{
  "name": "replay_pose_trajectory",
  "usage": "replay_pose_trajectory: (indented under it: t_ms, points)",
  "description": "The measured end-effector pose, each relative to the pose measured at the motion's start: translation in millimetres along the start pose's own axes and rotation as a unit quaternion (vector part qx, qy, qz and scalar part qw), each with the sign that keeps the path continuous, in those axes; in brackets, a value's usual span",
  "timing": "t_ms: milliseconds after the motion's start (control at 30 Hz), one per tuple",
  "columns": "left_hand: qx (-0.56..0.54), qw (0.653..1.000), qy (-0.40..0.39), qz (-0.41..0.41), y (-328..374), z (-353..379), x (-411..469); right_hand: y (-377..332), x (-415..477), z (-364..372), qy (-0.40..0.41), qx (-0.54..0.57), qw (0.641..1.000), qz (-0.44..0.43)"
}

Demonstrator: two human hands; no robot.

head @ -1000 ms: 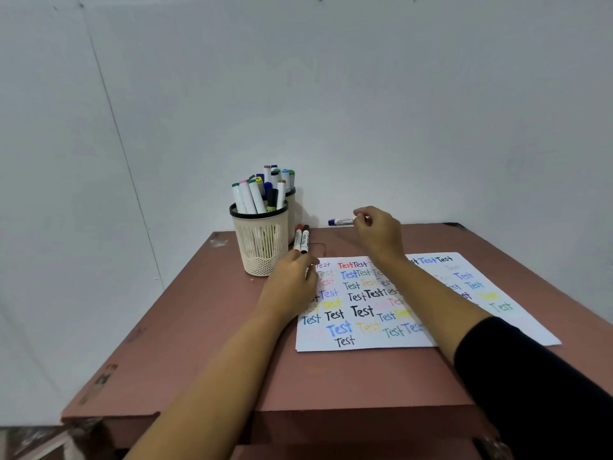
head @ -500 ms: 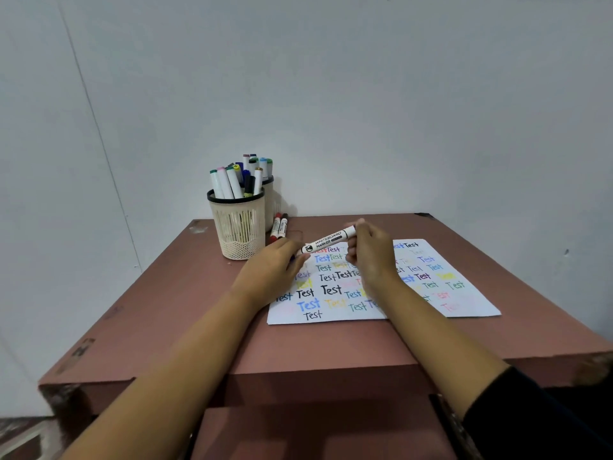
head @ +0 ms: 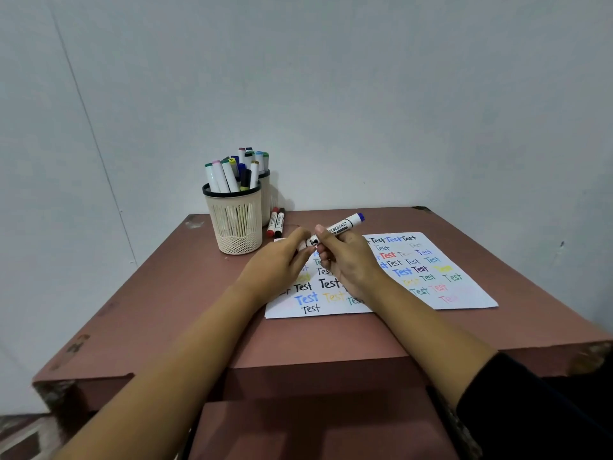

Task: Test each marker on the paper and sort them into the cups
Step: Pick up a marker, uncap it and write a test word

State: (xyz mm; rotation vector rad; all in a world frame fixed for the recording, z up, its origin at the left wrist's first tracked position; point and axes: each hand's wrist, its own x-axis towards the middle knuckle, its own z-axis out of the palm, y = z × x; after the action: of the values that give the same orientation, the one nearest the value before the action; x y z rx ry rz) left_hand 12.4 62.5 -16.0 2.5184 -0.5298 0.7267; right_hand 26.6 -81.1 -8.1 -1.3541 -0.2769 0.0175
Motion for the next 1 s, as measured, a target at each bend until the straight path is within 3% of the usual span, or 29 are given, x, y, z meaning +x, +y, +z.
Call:
replay_pose_trajectory:
  t_ms: [133,233,333,467,733,1000]
  points:
    - [0.024,0.999,0.025,-0.025,-0.7,-2.6,-3.2,-1.5,-1.4,0.0,-0.012,-0.003,1.000,-0.006]
    - [-0.022,0.998,0.017,-0.055,-1.6,-2.1,-2.1,-4.2,-1.8,0.5,0.033,0.001,0.999,0.000]
    - [-0.047,0.995,-0.006,-0.089,-6.0,-2.6,-1.4,-11.3,-1.6,-4.7,0.099,0.078,0.992,0.013]
    - [-0.010,0.993,0.024,-0.115,-17.2,-1.0,0.2,-26.8,-6.7,-21.7,0.118,0.138,0.983,0.013]
    - [0.018,0.996,-0.020,-0.088,-22.3,3.2,1.5,-37.9,-33.5,-72.2,0.149,-0.086,0.985,-0.030]
    - [0.021,0.990,-0.080,-0.117,-24.2,4.9,1.9,-38.9,-66.0,-99.8,0.170,-0.205,0.962,-0.057]
